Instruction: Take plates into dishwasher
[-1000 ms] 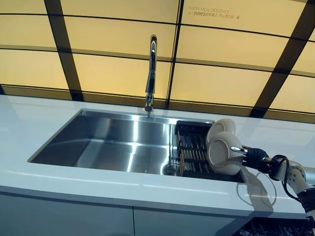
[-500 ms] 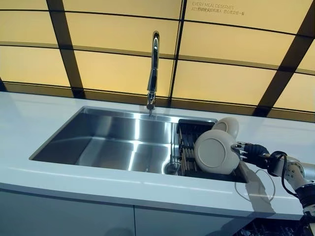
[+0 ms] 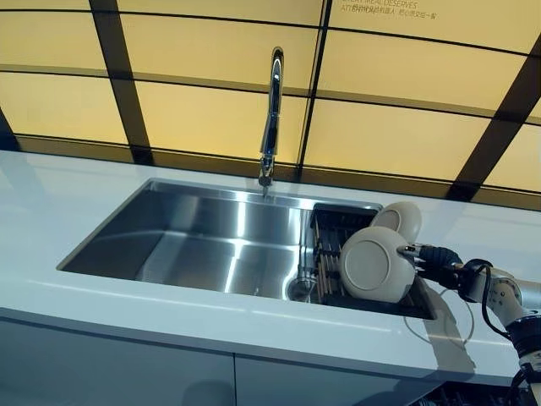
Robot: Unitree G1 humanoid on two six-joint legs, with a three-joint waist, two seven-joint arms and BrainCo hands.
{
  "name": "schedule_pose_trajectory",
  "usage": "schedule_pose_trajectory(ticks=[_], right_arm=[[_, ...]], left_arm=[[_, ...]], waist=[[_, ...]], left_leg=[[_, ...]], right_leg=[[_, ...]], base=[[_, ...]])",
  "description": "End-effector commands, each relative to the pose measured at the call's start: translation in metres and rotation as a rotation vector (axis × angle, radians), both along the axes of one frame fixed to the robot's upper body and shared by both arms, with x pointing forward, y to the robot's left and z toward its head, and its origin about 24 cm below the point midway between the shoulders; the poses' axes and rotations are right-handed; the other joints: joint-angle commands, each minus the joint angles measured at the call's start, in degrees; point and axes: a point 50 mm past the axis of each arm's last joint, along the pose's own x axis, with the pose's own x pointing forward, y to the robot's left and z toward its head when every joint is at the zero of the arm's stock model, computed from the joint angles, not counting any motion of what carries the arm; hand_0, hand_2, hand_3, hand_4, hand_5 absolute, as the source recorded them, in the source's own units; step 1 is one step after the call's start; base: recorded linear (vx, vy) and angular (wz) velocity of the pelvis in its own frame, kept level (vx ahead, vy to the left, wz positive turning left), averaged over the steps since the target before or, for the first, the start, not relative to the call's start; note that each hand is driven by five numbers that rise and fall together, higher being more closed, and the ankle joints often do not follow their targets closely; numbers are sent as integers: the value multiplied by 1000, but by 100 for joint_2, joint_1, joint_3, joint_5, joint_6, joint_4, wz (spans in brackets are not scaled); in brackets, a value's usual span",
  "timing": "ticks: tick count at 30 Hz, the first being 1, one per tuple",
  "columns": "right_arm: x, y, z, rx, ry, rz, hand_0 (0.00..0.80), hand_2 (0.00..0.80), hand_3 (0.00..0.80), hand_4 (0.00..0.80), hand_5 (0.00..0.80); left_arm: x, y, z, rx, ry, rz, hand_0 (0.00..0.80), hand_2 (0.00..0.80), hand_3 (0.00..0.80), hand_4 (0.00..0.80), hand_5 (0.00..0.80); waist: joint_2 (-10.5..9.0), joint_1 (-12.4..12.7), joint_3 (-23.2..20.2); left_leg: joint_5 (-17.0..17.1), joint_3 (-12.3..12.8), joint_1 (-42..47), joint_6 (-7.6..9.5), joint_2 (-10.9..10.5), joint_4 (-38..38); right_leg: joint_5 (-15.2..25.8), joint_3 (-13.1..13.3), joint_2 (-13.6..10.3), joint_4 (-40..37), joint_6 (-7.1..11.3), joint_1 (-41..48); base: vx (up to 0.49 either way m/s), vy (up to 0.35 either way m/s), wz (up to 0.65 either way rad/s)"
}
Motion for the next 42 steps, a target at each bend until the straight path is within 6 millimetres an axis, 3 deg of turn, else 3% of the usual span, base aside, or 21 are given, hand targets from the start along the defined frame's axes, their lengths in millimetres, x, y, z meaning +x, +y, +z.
schedule_pose_trajectory(ticks=[1, 13, 22, 34, 42], right_arm=[[18, 9, 34, -43, -139, 62, 800, 800, 800, 800, 800], [19, 30, 61, -32, -334, 110, 800, 800, 800, 800, 800], [5, 49, 95, -2, -580, 129, 800, 800, 800, 800, 800], [-10, 56, 121, 3, -756, 117, 800, 800, 800, 800, 800], [-18, 46, 132, -10, -841, 43, 800, 800, 800, 800, 800]], left_arm=[[22, 5, 5, 26, -42, -71, 0, 0, 0, 0, 0], [21, 5, 5, 21, -44, -59, 0, 0, 0, 0, 0], [16, 7, 5, 23, -44, -29, 0, 0, 0, 0, 0], [16, 5, 4, 18, -50, -14, 0, 0, 0, 0, 0], [15, 4, 3, 16, -50, -10, 0, 0, 0, 0, 0]], waist=[[-189, 63, -203], [-182, 2, -181], [-169, -142, -171], [-156, -258, -204], [-155, -307, -229]], left_leg=[[113, 53, -168, 37, -24, -12], [115, 44, -170, 49, -34, -12], [102, 82, -156, 75, -44, -12], [71, 139, -127, 89, -50, -12], [61, 154, -133, 93, -53, -12]], right_leg=[[-52, 75, -279, 29, 282, 274], [-58, 82, -282, 40, 283, 275], [-43, 155, -293, 63, 299, 243], [-52, 220, -295, 70, 299, 236], [-60, 248, -295, 78, 304, 225]], base=[[0, 0, 0], [0, 0, 0], [0, 0, 0], [0, 0, 0], [0, 0, 0]])
